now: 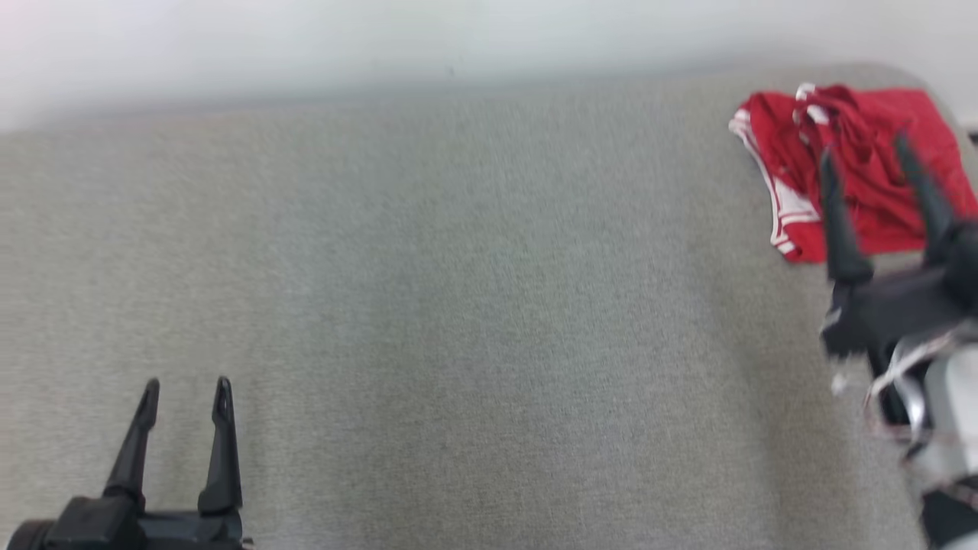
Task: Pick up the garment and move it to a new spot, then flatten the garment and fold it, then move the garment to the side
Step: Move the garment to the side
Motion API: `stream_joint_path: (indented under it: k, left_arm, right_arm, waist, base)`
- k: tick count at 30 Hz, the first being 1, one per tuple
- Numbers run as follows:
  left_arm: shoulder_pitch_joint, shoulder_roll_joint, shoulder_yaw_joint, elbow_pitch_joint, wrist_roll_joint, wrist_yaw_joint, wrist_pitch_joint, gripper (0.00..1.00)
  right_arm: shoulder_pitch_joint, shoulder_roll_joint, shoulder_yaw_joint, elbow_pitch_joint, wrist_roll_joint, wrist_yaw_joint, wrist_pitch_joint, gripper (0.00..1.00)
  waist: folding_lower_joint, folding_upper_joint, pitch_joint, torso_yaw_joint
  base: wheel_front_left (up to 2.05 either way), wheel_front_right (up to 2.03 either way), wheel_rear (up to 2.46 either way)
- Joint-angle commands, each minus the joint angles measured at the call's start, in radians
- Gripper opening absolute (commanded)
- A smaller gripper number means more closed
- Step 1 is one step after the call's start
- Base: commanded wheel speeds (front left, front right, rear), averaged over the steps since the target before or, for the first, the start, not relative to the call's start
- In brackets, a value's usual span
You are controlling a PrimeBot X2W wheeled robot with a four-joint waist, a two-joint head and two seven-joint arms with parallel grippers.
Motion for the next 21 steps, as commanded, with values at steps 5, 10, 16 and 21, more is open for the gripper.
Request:
stream_joint_path:
  k: [5, 10, 16, 21]
  left_arm:
    - [0.039, -0.007, 0.000, 0.025, -0.002, 0.005, -0.007, 1.00]
    - [0.052, -0.007, -0.001, 0.038, -0.004, 0.006, -0.008, 1.00]
    - [0.057, -0.003, -0.004, 0.065, -0.010, 0.003, -0.008, 1.00]
    - [0.069, -0.008, -0.004, 0.083, -0.011, 0.008, -0.009, 1.00]
  right_arm:
    - [0.172, 0.051, -0.030, -0.104, -0.002, -0.003, 0.026, 1.00]
    - [0.301, 0.095, -0.055, -0.177, 0.005, -0.003, 0.032, 1.00]
    - [0.426, 0.143, -0.078, -0.221, 0.014, -0.003, 0.024, 1.00]
    - [0.500, 0.176, -0.095, -0.234, 0.016, -0.003, 0.017, 1.00]
  waist:
    - [0.0003, 0.0002, -0.089, 0.036]
    - [0.0003, 0.0002, -0.112, 0.048]
    - [0.0003, 0.0002, -0.137, 0.065]
    - [0.0003, 0.0002, -0.158, 0.075]
  base:
    - [0.00, 0.00, 0.00]
    - [0.00, 0.00, 0.00]
    - [0.00, 0.00, 0.00]
    - [0.00, 0.00, 0.00]
